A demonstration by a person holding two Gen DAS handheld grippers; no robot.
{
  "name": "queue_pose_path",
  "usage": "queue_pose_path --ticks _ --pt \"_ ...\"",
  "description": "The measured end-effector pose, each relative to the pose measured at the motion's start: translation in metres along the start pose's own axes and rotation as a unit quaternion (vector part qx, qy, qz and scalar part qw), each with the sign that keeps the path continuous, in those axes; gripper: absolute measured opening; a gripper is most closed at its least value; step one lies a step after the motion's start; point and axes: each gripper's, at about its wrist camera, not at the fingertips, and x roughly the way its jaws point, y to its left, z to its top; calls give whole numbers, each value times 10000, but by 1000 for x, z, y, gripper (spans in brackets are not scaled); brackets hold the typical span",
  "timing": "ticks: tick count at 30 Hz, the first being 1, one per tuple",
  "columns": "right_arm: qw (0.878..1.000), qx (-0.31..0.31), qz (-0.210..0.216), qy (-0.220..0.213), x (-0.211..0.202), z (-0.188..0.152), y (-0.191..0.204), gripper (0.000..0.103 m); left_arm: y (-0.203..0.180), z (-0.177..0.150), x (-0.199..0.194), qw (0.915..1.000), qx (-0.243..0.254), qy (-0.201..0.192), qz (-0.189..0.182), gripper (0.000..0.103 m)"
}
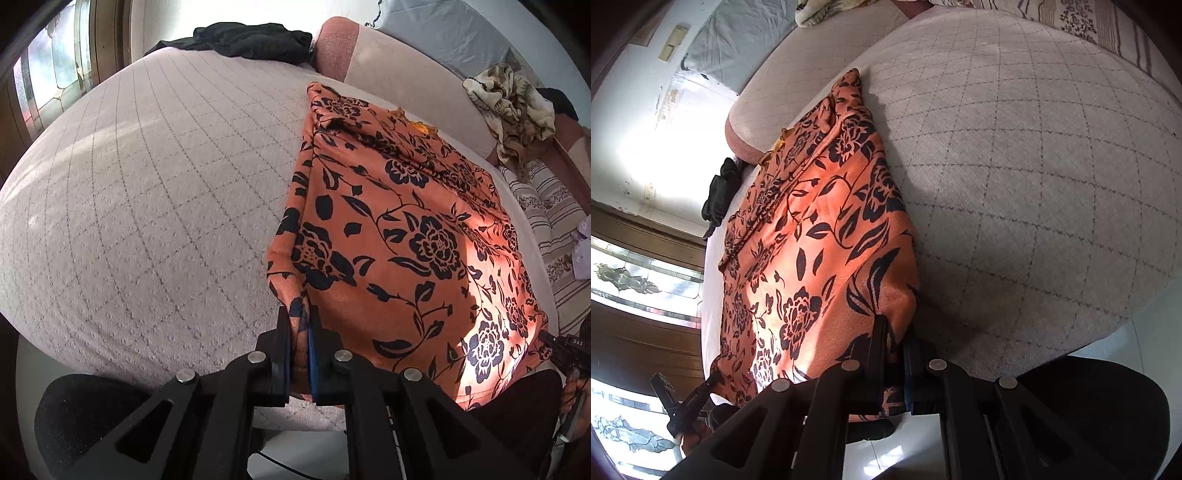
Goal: Fold small clothes
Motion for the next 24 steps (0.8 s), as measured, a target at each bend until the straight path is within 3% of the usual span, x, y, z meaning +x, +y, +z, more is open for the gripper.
queue_pose_path --ticks 7,12,16,19,20,21,22,23,24 --pt "9993 173 319 123 6 6 0 8 -5 12 -8 9998 33 -95 -143 7" --pt "9959 212 877 -12 0 38 19 8 -19 69 -28 9975 61 -551 -445 7" --pt "9893 35 1355 -533 -2 118 67 7 -40 155 -29 9920 120 -1169 -458 7" --pt "9816 -61 1611 -1020 10 198 99 8 -53 222 2 9893 21 -1422 -316 11" --pt "9792 -14 1762 -1005 24 224 104 12 -56 242 20 9891 -19 -1454 -213 14" --pt "9778 7 1808 -1058 40 247 107 13 -56 260 42 9889 -99 -1484 -58 32" --pt "9779 -44 1663 -1263 54 266 108 20 -57 275 65 9880 -139 -1535 112 49" --pt "9784 -86 1469 -1450 69 280 105 48 -55 288 92 9900 -93 -1377 279 83" --pt "9812 23 1215 -1502 85 287 98 83 -51 295 115 9925 -115 -1095 531 84"
